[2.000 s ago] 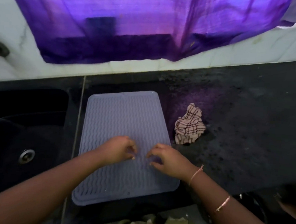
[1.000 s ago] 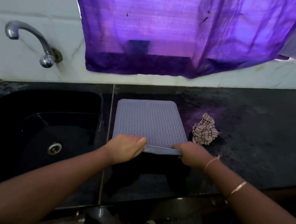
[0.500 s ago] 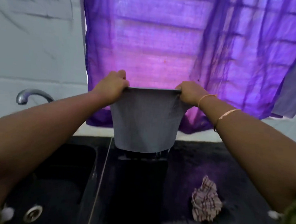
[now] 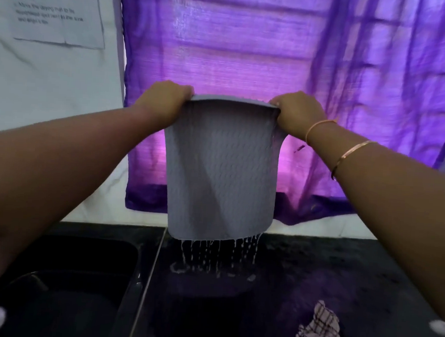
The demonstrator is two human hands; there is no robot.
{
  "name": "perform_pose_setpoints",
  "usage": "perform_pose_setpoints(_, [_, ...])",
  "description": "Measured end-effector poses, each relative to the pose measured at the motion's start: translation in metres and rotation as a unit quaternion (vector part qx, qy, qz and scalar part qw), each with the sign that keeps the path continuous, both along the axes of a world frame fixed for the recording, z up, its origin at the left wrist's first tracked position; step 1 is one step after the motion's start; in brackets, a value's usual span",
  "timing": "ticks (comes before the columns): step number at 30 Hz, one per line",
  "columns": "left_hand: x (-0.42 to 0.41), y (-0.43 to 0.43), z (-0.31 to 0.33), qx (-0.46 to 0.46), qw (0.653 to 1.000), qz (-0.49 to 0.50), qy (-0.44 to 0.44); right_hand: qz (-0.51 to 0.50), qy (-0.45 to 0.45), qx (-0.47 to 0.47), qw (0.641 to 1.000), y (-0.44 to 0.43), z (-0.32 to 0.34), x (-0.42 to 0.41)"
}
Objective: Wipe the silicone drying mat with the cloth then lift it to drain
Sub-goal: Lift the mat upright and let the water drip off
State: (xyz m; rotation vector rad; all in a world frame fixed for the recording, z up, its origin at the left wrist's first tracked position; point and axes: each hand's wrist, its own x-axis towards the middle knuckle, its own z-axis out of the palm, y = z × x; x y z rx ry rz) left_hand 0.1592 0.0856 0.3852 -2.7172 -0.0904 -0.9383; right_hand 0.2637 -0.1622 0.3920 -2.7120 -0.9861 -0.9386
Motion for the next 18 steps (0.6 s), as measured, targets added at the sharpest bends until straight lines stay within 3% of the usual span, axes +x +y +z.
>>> perform_pose_setpoints(7, [0.000,-0.007,0.014,-0.016,0.996,0.023,-0.082,-0.032,-0.048,0.094,0.994,-0.005,0.012,-0.007])
perform_pose_setpoints(9, [0.002,-0.010,-0.001,-0.015,0.998,0.050,-0.030,-0.034,-0.018,0.076,0.996,-0.003,-0.009,-0.007])
perform_pose_setpoints(12, [0.008,-0.013,-0.031,-0.035,0.991,0.093,0.092,-0.037,0.102,-0.008,0.994,0.004,-0.045,-0.002])
perform_pose_setpoints(14, [0.008,-0.013,-0.041,-0.049,0.994,0.076,0.062,-0.033,0.104,0.021,0.994,0.005,-0.053,0.000])
perform_pose_setpoints(18, [0.002,-0.002,-0.045,-0.033,0.997,0.025,-0.064,-0.032,-0.012,0.124,0.992,0.001,-0.044,-0.007])
